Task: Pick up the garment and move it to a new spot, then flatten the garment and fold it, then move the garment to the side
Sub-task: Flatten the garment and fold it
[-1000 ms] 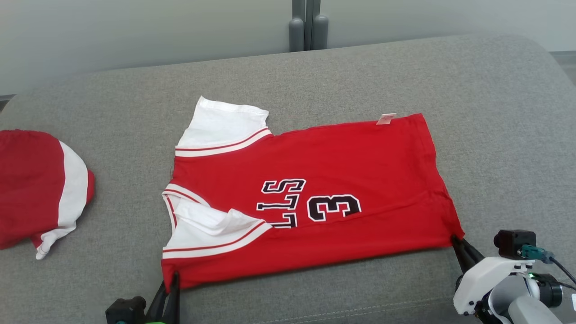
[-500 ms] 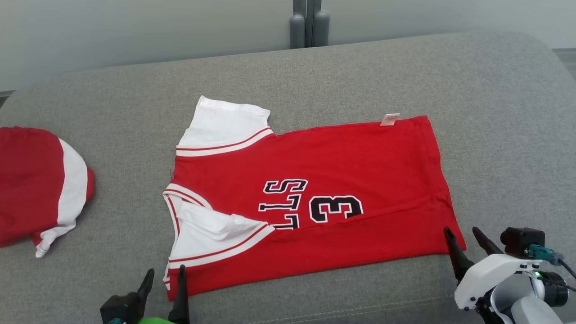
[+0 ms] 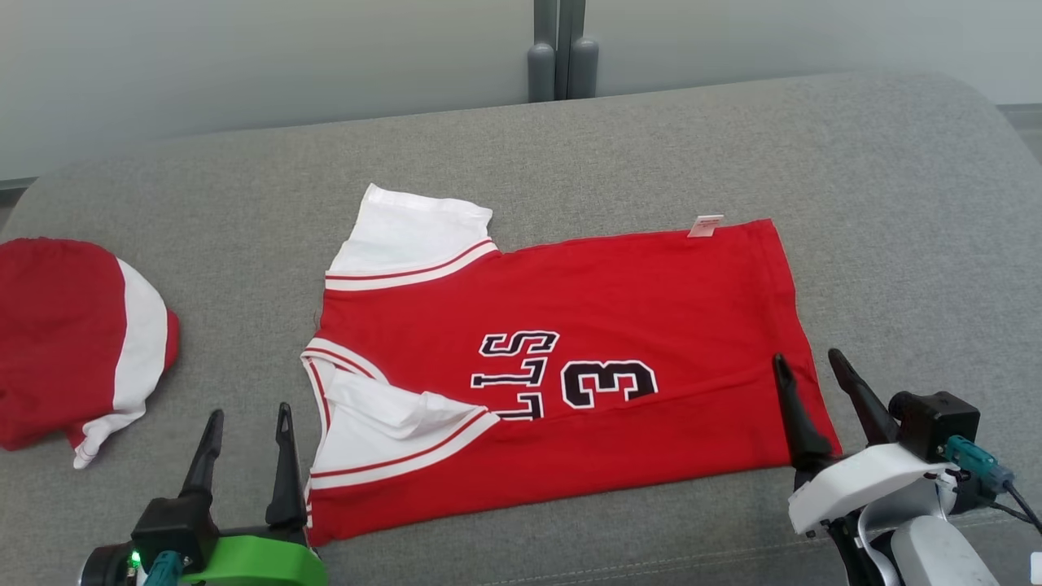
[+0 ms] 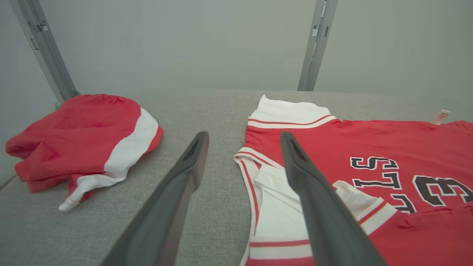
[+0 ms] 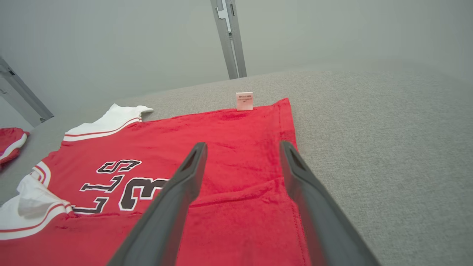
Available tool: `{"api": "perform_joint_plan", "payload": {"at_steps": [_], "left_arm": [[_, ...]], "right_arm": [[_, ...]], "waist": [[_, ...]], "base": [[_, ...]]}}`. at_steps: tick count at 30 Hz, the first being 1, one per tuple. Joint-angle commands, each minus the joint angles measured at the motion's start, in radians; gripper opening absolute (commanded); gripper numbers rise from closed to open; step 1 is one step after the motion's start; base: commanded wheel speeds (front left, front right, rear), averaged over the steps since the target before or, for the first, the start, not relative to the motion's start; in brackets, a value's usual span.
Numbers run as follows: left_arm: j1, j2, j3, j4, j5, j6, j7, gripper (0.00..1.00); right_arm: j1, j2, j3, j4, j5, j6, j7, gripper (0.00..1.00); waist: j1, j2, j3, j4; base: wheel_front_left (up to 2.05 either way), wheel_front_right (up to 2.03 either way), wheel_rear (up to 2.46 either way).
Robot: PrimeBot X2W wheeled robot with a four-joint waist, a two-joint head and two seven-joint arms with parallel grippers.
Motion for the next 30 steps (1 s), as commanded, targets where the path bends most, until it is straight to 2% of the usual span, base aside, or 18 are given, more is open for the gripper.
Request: {"api": "perform_joint_plan", "payload": {"at_steps": [1,9,13,21,23,30], "left_arm": [[0.014,0.002,0.009,-0.019,0.017,0.016,0.000,1.00],[0.027,0.002,0.055,-0.086,0.033,0.055,0.000,1.00],[0.032,0.002,0.097,-0.110,0.014,0.064,0.000,1.00],[0.038,0.001,0.116,-0.107,0.013,0.042,0.000,1.00],[0.028,0.001,0.106,-0.102,0.017,0.025,0.000,1.00],[0.001,0.016,0.079,-0.095,0.064,-0.005,0.000,1.00]], "right_arm": [[0.015,-0.001,0.006,-0.013,-0.010,-0.001,-0.020,1.00],[0.024,0.014,0.012,-0.066,-0.007,-0.001,-0.075,1.00],[0.036,0.033,-0.027,-0.080,-0.016,-0.001,-0.083,1.00],[0.017,0.048,-0.017,-0.141,-0.027,-0.001,-0.083,1.00],[0.014,0.043,0.001,-0.155,-0.021,-0.001,-0.083,1.00],[0.012,0.028,0.037,-0.143,-0.022,-0.001,-0.083,1.00]], "waist": [[0.0000,-0.0001,-0.004,0.001],[0.0000,-0.0001,-0.017,0.010],[0.0000,-0.0001,-0.023,0.016],[0.0000,-0.0001,-0.018,0.008],[0.0000,-0.0001,-0.015,0.007],[0.0000,-0.0001,-0.013,0.012]], "base": [[0.00,0.00,0.00],[0.00,0.00,0.00],[0.00,0.00,0.00],[0.00,0.00,0.00],[0.00,0.00,0.00],[0.00,0.00,0.00]]}}
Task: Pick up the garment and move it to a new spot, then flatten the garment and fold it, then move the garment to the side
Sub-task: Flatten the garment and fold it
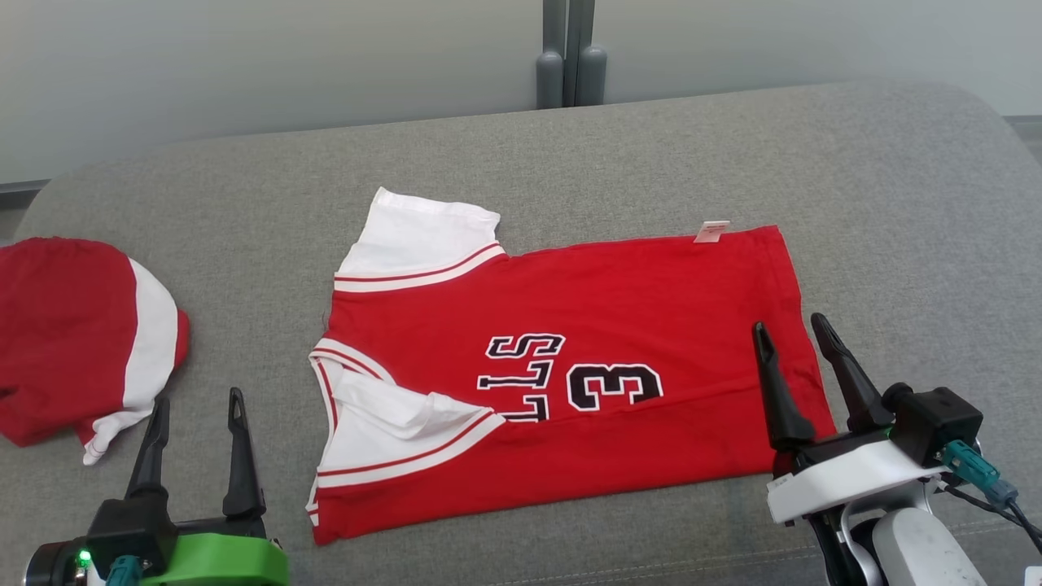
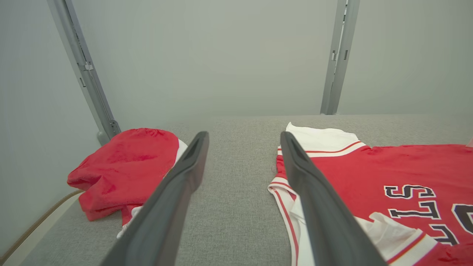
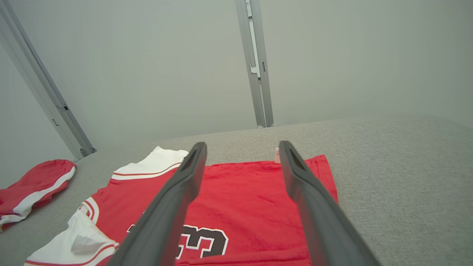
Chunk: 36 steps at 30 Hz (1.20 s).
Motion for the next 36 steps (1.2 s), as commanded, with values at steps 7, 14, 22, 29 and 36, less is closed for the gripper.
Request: {"api": "perform_joint_plan", "payload": {"at_steps": [7,14,22,29,36], "left_arm": [[-0.032,0.011,-0.009,0.009,0.007,-0.022,0.000,1.00],[-0.124,0.039,-0.040,0.040,0.016,-0.043,0.000,1.00],[-0.332,0.108,-0.100,0.158,-0.008,-0.065,0.010,1.00],[-0.534,0.199,-0.197,0.298,-0.103,-0.072,0.051,1.00],[-0.716,0.340,-0.366,0.417,-0.287,-0.072,0.135,1.00]], "right_arm": [[-0.014,-0.010,0.012,0.009,-0.002,-0.001,-0.003,1.00],[-0.031,-0.009,0.026,0.014,-0.008,-0.001,-0.003,1.00],[-0.098,-0.011,0.062,0.031,-0.011,-0.001,-0.003,1.00],[-0.172,0.008,0.094,0.028,-0.014,-0.001,-0.003,1.00],[-0.236,0.026,0.110,0.015,-0.015,-0.001,-0.003,1.00]], "waist": [[0.0000,0.0000,0.005,0.005],[0.0000,0.0000,0.024,-0.006],[0.0000,0.0000,0.078,-0.078],[0.0000,0.0000,0.164,-0.170],[0.0000,0.0000,0.253,-0.233]], "base": [[0.00,0.00,0.00],[0.00,0.00,0.00],[0.00,0.00,0.00],[0.00,0.00,0.00],[0.00,0.00,0.00]]}}
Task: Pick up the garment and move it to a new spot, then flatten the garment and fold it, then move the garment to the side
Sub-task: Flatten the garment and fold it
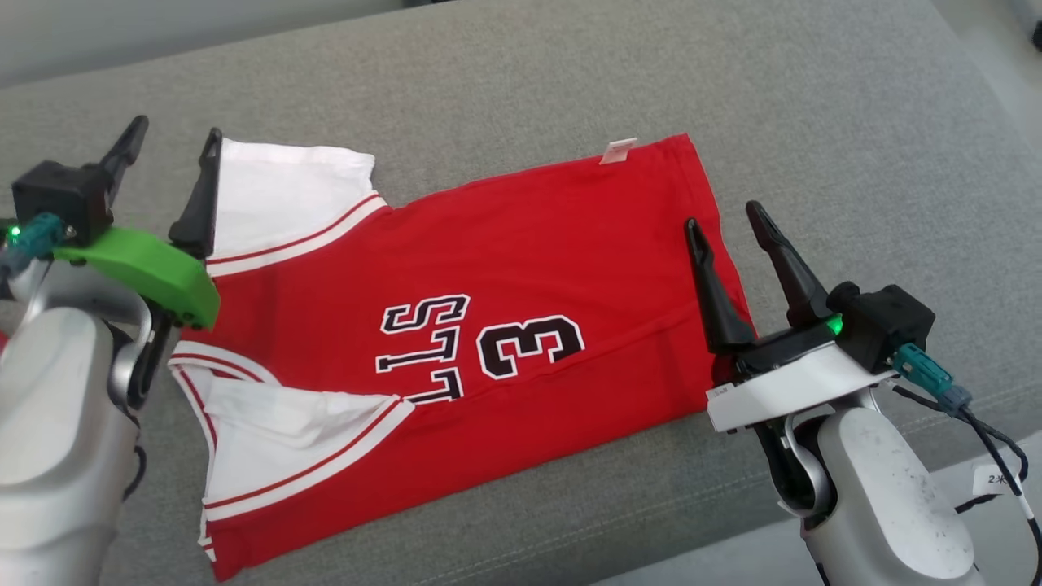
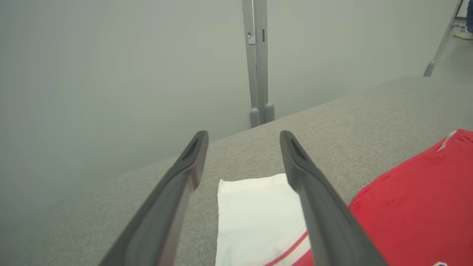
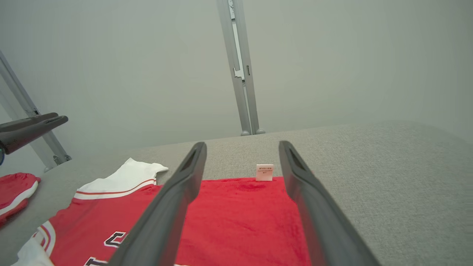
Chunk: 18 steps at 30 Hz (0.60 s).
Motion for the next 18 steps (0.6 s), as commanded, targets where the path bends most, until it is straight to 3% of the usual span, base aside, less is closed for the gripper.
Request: {"api": "perform_joint_plan", "payload": {"at_steps": [1,9,18], "left_arm": [[-0.034,0.030,-0.017,0.014,-0.023,-0.001,0.010,1.00],[-0.166,0.173,-0.194,0.112,-0.225,-0.002,0.088,1.00],[-0.274,0.252,-0.356,0.184,-0.367,-0.002,0.114,1.00]], "right_arm": [[-0.018,0.003,0.001,-0.005,-0.008,-0.001,-0.003,1.00],[-0.076,0.020,0.006,-0.008,-0.002,-0.001,-0.003,1.00],[-0.109,0.026,0.017,-0.008,0.005,-0.001,-0.003,1.00]], "waist": [[-0.0001,0.0000,0.075,-0.065],[-0.0001,0.0000,0.150,-0.109],[-0.0001,0.0000,0.213,-0.138]], "base": [[0.00,0.00,0.00],[0.00,0.00,0.00],[0.00,0.00,0.00]]}}
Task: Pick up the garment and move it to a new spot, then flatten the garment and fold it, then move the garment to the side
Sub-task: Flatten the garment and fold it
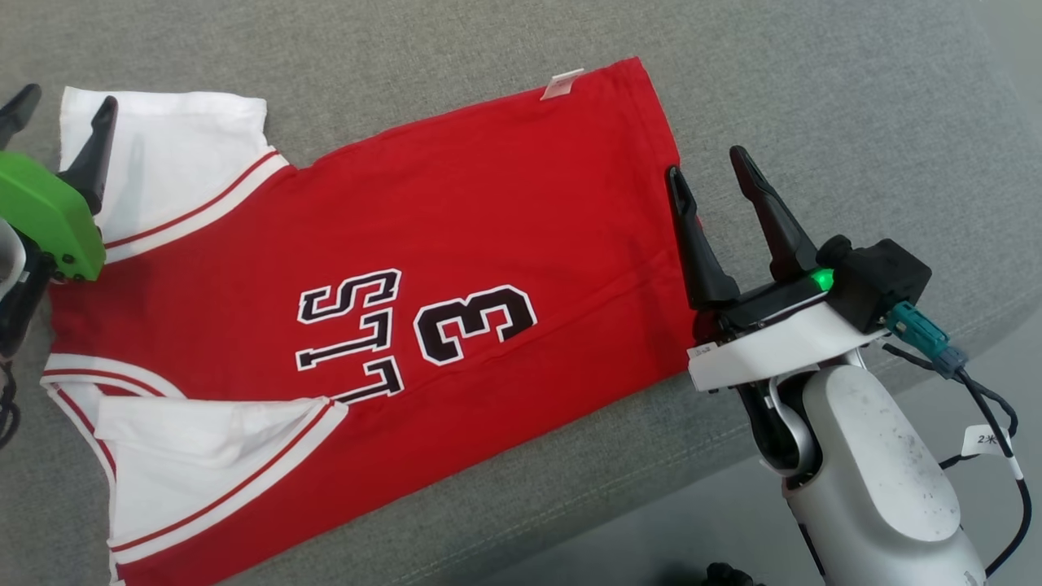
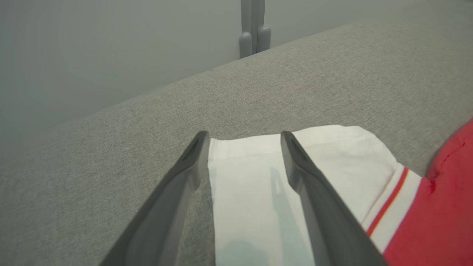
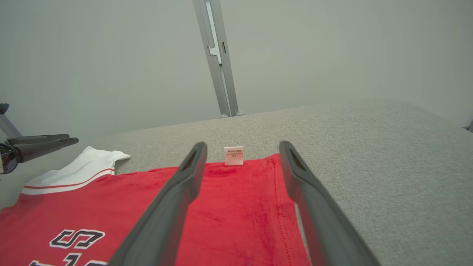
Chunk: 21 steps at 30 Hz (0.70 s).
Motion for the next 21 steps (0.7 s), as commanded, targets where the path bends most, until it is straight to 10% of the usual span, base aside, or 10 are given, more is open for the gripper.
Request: {"api": "perform_joint_plan", "payload": {"at_steps": [1,15,16,17,18,21], "left_arm": [[-0.029,0.014,-0.011,0.011,-0.012,-0.002,-0.008,1.00],[-0.146,0.034,-0.141,0.173,-0.071,-0.002,-0.027,1.00],[-0.148,0.032,-0.149,0.179,-0.076,-0.002,-0.032,0.43],[-0.148,0.032,-0.149,0.179,-0.076,-0.002,-0.032,0.43],[-0.150,0.028,-0.158,0.182,-0.081,-0.002,-0.036,0.01],[-0.164,0.026,-0.183,0.187,-0.093,-0.002,-0.050,0.00]], "right_arm": [[-0.017,0.000,0.002,-0.005,0.003,-0.001,-0.003,1.00],[-0.032,0.001,0.005,-0.003,0.030,-0.001,-0.003,1.00],[-0.031,0.001,0.005,-0.001,0.027,-0.001,-0.003,1.00],[-0.031,0.001,0.005,-0.001,0.027,-0.001,-0.003,1.00],[-0.031,0.001,0.003,0.002,0.024,-0.001,-0.003,1.00],[-0.053,0.001,-0.001,0.034,0.004,-0.001,-0.003,1.00]], "waist": [[-0.0002,0.0000,0.032,-0.026],[-0.0002,0.0000,0.086,-0.055],[-0.0002,0.0000,0.085,-0.053],[-0.0002,0.0000,0.085,-0.053],[-0.0002,0.0000,0.084,-0.051],[-0.0002,0.0000,0.081,-0.042]], "base": [[0.00,0.00,0.00],[0.00,0.00,0.00],[0.00,0.00,0.00],[0.00,0.00,0.00],[0.00,0.00,0.00],[0.00,0.00,0.00]]}}
